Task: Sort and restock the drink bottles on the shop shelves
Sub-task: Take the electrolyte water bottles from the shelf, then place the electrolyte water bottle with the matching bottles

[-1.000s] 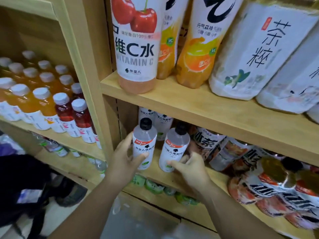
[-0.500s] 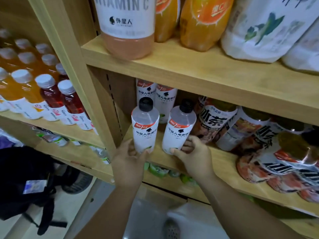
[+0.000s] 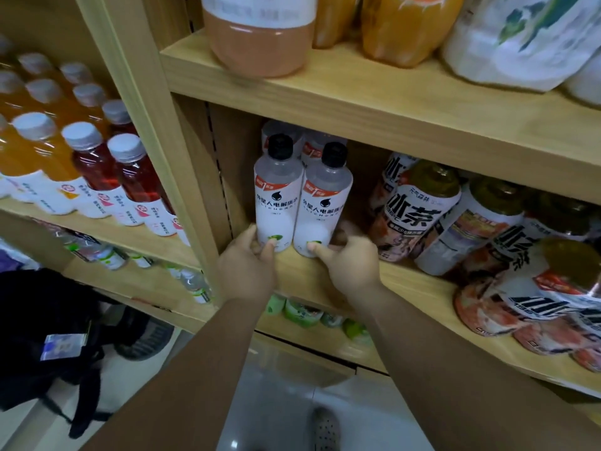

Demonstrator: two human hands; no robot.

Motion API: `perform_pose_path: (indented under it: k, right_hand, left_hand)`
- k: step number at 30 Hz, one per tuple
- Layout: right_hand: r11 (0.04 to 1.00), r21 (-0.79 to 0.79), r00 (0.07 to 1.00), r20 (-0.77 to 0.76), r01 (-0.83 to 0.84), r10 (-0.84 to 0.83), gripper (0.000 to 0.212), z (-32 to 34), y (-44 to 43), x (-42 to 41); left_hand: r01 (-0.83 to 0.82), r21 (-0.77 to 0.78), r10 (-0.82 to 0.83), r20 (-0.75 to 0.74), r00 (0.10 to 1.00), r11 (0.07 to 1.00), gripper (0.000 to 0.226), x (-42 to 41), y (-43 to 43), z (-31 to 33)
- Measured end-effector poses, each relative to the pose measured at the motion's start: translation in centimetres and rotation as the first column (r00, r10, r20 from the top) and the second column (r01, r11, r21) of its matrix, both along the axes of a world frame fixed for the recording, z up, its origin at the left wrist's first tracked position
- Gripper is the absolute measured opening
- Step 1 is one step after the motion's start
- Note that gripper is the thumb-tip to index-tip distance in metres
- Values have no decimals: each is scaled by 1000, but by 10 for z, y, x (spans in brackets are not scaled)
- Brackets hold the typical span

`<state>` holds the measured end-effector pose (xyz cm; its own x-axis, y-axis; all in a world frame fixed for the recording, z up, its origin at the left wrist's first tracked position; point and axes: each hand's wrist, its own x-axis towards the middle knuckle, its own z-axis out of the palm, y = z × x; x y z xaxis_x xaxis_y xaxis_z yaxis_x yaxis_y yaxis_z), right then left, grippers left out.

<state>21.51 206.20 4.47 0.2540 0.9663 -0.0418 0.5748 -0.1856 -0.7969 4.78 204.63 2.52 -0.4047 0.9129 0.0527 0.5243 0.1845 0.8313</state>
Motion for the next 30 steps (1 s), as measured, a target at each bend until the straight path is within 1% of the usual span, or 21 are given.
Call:
perform_pose_path:
  k: [3, 5, 6, 9, 13, 16, 19, 21, 24, 26, 28, 30]
  right_hand:
    - [999, -39, 993, 121, 0, 5, 70, 5, 11, -5]
    - [998, -68, 986, 168, -9, 20, 73, 7, 15, -9]
    - [998, -69, 985, 171, -10, 22, 71, 6, 15, -11]
    - [998, -54, 991, 136, 15, -8, 61, 4, 16, -15]
    - [999, -31, 993, 120, 8, -4, 62, 2, 16, -17]
    - [1000, -22, 995, 101, 13, -11, 64, 1, 16, -17]
    - [999, -40, 991, 134, 6, -1, 73, 4, 15, -18]
    - [999, -50, 990, 140, 4, 3, 75, 5, 15, -18]
    - [996, -90, 991, 133, 1, 11, 74, 9, 13, -20]
    - [996, -93, 997, 80, -6, 13, 75, 13, 9, -21]
    - [995, -103, 1000, -12, -4, 3, 75, 19, -2, -20]
    - [996, -93, 997, -78, 8, -16, 81, 26, -18, -16]
  left_hand:
    - [-59, 1, 59, 49, 997, 998, 36, 3, 5, 8]
    - [-106, -22, 107, 77, 991, 994, 36, 9, 8, 13]
    - [-130, -44, 134, 103, 986, 990, 37, 13, 10, 14]
    - [-188, -73, 201, 246, 948, 979, 44, 20, 21, 13]
    - [-183, -89, 200, 255, 946, 979, 45, 21, 27, 9]
    - [-138, -83, 155, 245, 957, 987, 46, 14, 27, 5]
    - [-64, -97, 84, 221, 972, 993, 49, 11, 27, 5]
    - [-5, -121, 29, 201, 979, 993, 54, 12, 24, 8]
    - [92, -139, -56, 248, 967, 986, 60, 10, 16, 8]
    - [142, -134, -101, 278, 955, 981, 62, 6, 7, 11]
    - [146, -132, -104, 283, 953, 980, 61, 1, -6, 16]
    - [146, -115, -108, 280, 954, 983, 56, -4, -20, 21]
